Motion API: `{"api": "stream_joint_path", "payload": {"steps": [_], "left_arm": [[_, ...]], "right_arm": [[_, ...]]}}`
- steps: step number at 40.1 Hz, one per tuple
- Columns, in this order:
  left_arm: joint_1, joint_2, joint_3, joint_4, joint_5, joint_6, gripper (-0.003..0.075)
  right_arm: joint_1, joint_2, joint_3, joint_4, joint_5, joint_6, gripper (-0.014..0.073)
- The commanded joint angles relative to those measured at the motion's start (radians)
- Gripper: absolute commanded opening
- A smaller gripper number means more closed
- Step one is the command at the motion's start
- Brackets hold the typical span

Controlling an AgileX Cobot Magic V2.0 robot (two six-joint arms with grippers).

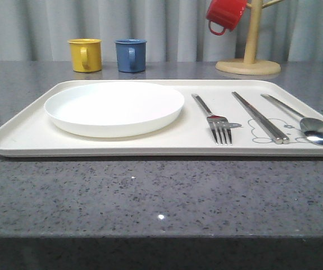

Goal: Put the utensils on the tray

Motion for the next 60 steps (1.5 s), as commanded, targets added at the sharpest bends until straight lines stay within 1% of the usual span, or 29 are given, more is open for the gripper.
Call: {"api": "stream_joint_path", "payload": {"steps": [1, 8, 13, 19, 21, 24, 29, 30, 31, 60], "left_arm": [[-0.008, 0.012, -0.027, -0.012, -0.083, -0.008, -0.0018], [-0.008, 0.012, -0.025, -0.010, -0.085, -0.008, -0.0018], [0.013, -0.032, 0.029, -0.010, -0.123, -0.008, -0.0018], [0.066, -0.118, 0.156, -0.010, -0.239, -0.008, -0.0018], [0.080, -0.109, 0.207, -0.010, -0.304, -0.008, -0.0018], [0.090, -0.111, 0.270, -0.010, -0.364, -0.008, -0.0018], [0.092, -0.112, 0.353, -0.015, -0.425, -0.008, -0.0018], [0.092, -0.112, 0.351, -0.015, -0.384, -0.008, -0.0018], [0.092, -0.112, 0.348, -0.015, -0.372, -0.008, -0.0018], [0.092, -0.112, 0.351, -0.015, -0.369, -0.008, -0.0018]], "right_arm": [[0.002, 0.008, -0.024, -0.007, -0.087, -0.008, -0.0068], [0.002, 0.008, -0.024, -0.007, -0.087, -0.008, -0.0068], [0.002, 0.008, -0.024, -0.007, -0.087, -0.008, -0.0068], [0.002, 0.008, -0.024, -0.007, -0.087, -0.008, -0.0068], [0.002, 0.008, -0.024, -0.007, -0.085, -0.008, -0.0068], [0.002, 0.008, -0.024, -0.007, -0.086, -0.008, -0.0068], [0.002, 0.008, -0.024, -0.007, -0.086, -0.008, -0.0068], [0.002, 0.008, -0.024, -0.007, -0.086, -0.008, -0.0068], [0.002, 0.008, -0.024, -0.007, -0.086, -0.008, -0.0068], [0.002, 0.008, -0.024, -0.007, -0.086, -0.008, -0.0068]]}}
